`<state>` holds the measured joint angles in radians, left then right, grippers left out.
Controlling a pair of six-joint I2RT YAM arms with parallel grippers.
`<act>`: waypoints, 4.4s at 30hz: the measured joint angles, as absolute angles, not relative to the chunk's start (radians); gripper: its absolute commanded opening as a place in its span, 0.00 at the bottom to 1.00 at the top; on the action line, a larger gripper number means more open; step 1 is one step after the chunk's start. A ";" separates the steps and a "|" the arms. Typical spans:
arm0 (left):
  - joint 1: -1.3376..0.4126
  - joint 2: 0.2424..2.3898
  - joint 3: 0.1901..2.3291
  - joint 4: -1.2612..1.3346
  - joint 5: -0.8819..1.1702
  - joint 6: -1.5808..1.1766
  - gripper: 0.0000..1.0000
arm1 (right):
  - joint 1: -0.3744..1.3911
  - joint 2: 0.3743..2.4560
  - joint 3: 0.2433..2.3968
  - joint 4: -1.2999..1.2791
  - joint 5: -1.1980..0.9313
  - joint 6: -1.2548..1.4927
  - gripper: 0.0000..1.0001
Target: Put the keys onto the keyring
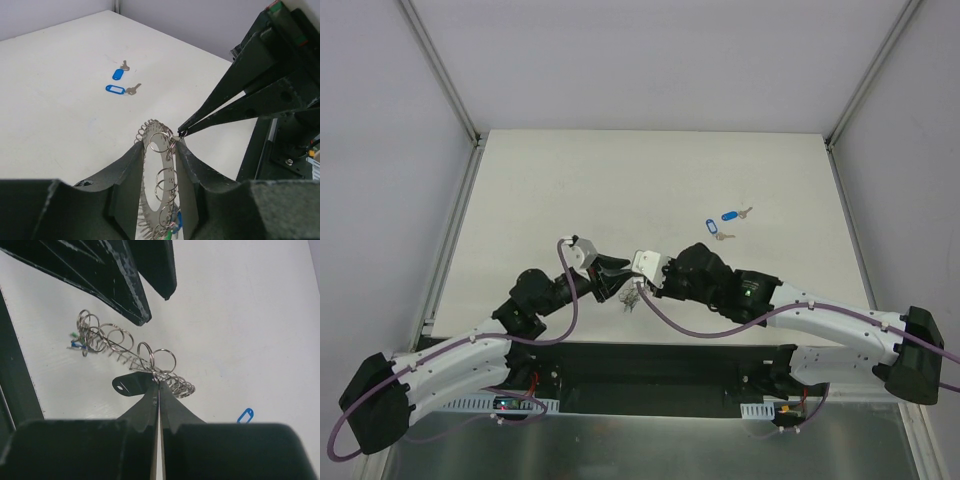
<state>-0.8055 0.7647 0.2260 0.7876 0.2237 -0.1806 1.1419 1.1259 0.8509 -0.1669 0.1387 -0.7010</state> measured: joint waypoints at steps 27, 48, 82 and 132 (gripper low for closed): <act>-0.757 1.077 0.701 0.083 0.678 0.180 0.31 | 1.144 1.142 0.922 -0.328 0.043 -0.795 0.01; -0.757 1.101 0.710 0.061 0.663 0.183 0.00 | 1.144 1.140 0.922 -0.323 0.058 -0.794 0.01; -0.757 0.898 0.528 0.324 0.534 0.020 0.00 | 1.155 1.007 0.853 -0.250 0.090 -0.738 0.35; -0.773 0.869 0.570 0.167 0.601 0.073 0.00 | 1.123 1.149 1.011 -0.395 -0.180 -0.865 0.01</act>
